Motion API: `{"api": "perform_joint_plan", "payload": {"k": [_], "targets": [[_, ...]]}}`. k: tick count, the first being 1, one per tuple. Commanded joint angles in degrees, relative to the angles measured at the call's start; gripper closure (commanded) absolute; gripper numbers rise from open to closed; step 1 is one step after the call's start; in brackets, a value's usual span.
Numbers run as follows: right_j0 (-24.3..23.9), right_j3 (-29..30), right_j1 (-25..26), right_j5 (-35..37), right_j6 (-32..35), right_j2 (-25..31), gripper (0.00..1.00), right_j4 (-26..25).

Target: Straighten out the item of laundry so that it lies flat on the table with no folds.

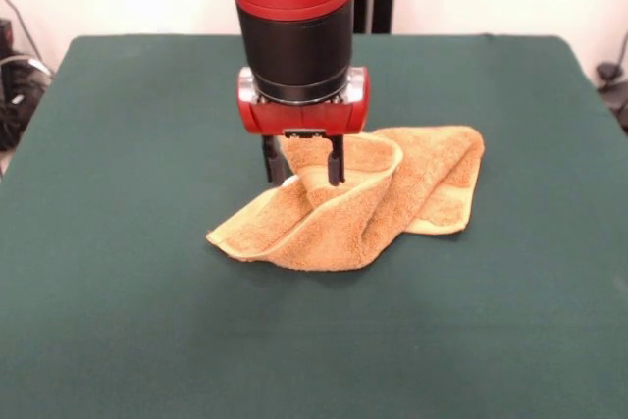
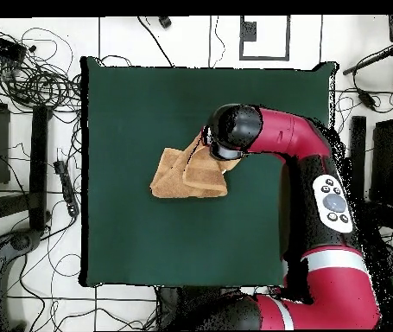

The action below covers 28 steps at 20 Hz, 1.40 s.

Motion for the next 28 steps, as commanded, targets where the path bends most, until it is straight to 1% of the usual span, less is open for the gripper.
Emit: {"api": "perform_joint_plan", "payload": {"k": [1, 10, 16, 24, 26, 28], "targets": [[1.5, 5.3, 1.6, -2.1, 4.0, 2.3, 0.00, 0.5], [1.7, 4.7, 1.8, -1.3, 4.0, 2.2, 0.00, 0.5], [1.4, 3.6, 2.7, -1.1, 2.2, 2.7, 0.00, -0.2], [1.2, 3.2, 2.4, 0.3, 2.0, 2.6, 0.00, 0.1], [1.2, 3.2, 2.9, -0.3, 1.9, 2.7, 0.00, 0.0], [1.1, 2.5, 4.9, -1.9, 1.7, 2.4, 0.00, -0.9]]}}
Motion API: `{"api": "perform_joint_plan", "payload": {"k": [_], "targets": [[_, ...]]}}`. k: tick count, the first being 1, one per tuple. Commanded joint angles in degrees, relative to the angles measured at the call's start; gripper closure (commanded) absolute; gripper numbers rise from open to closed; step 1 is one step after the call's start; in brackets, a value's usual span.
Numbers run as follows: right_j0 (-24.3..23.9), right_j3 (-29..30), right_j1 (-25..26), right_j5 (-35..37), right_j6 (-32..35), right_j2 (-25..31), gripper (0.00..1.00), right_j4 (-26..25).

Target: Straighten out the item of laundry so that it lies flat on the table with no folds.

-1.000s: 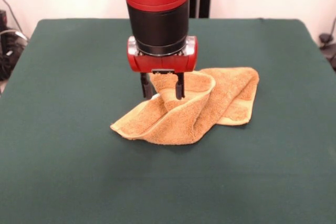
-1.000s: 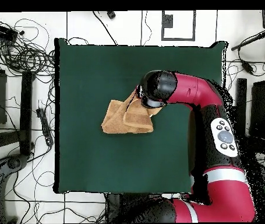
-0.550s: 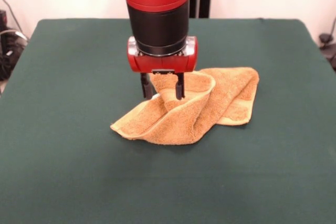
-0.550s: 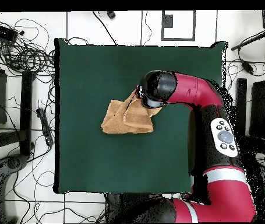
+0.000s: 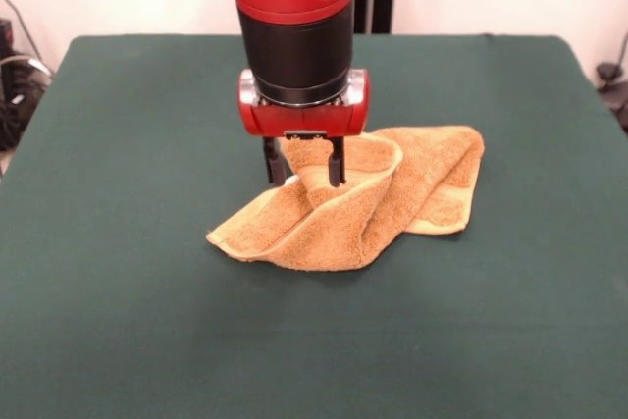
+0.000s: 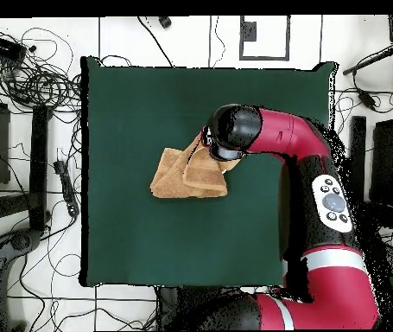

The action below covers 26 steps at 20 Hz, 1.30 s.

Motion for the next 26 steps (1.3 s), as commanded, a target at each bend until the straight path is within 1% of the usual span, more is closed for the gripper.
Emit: {"api": "perform_joint_plan", "payload": {"k": [1, 4, 7, 9, 15, 21, 26], "targets": [[1.2, 2.0, 5.9, -3.4, 1.4, 2.1, 0.00, -2.0], [1.0, 0.6, 9.3, -6.2, 0.8, 2.0, 0.00, -3.3], [0.3, 0.6, 11.1, -8.3, 0.6, 2.5, 0.00, -3.5], [-0.3, 0.7, 11.9, -9.4, -0.8, 3.0, 0.00, -3.9], [-0.6, 1.4, 11.9, -10.3, -1.9, 3.0, 0.00, -4.0], [-0.3, 0.9, 11.9, -10.2, -1.7, 2.6, 0.00, -4.0], [-0.3, 1.5, 10.9, -9.6, -2.0, 2.6, 0.00, -3.9]]}}
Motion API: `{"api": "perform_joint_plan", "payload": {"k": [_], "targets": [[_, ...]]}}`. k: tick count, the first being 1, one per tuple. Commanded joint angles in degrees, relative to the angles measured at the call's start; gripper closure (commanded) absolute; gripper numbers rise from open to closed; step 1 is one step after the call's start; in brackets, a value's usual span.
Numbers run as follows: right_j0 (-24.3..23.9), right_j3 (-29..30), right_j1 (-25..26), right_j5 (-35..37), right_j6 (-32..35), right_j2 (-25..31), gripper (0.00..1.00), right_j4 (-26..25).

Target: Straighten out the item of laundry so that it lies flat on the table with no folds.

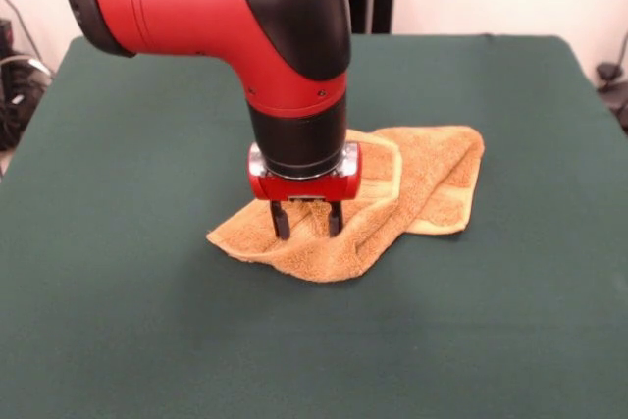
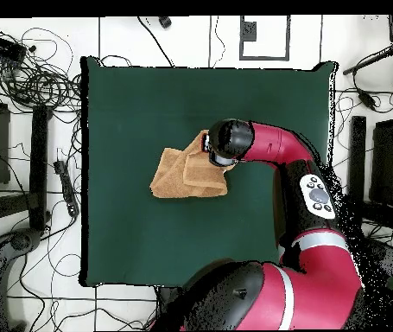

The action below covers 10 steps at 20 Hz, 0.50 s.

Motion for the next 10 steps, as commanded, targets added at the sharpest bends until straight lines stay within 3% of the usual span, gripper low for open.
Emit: {"api": "perform_joint_plan", "payload": {"k": [1, 10], "targets": [[0.4, 2.9, 2.5, -1.9, -1.9, 2.6, 0.00, -3.0], [0.9, 3.7, 0.5, 0.3, -1.2, 2.4, 0.00, -2.1]]}}
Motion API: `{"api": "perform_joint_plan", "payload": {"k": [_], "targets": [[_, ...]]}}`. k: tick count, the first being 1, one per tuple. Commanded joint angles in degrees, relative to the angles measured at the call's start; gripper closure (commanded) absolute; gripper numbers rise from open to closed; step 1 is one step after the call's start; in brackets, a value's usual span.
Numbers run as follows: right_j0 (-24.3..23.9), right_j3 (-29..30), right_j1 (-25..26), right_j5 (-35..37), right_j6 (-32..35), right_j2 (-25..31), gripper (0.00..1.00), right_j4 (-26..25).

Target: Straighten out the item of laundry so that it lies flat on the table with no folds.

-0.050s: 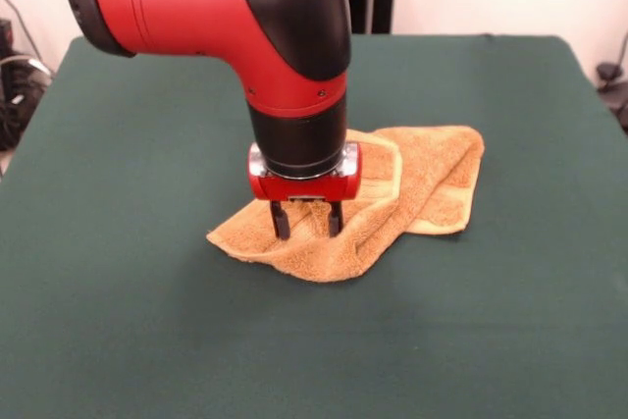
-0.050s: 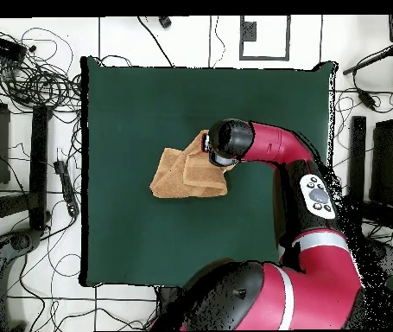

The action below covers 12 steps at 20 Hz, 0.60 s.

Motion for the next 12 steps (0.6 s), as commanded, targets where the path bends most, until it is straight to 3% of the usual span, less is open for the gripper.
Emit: {"api": "perform_joint_plan", "payload": {"k": [1, 4, 12], "targets": [[1.1, 4.0, 0.1, 0.6, -0.9, 2.3, 0.00, -2.0], [0.0, 6.4, -2.0, 0.9, -2.1, 2.7, 0.00, -1.8], [-4.1, 16.8, -14.9, 5.8, -3.6, 1.9, 0.00, 0.0]]}}
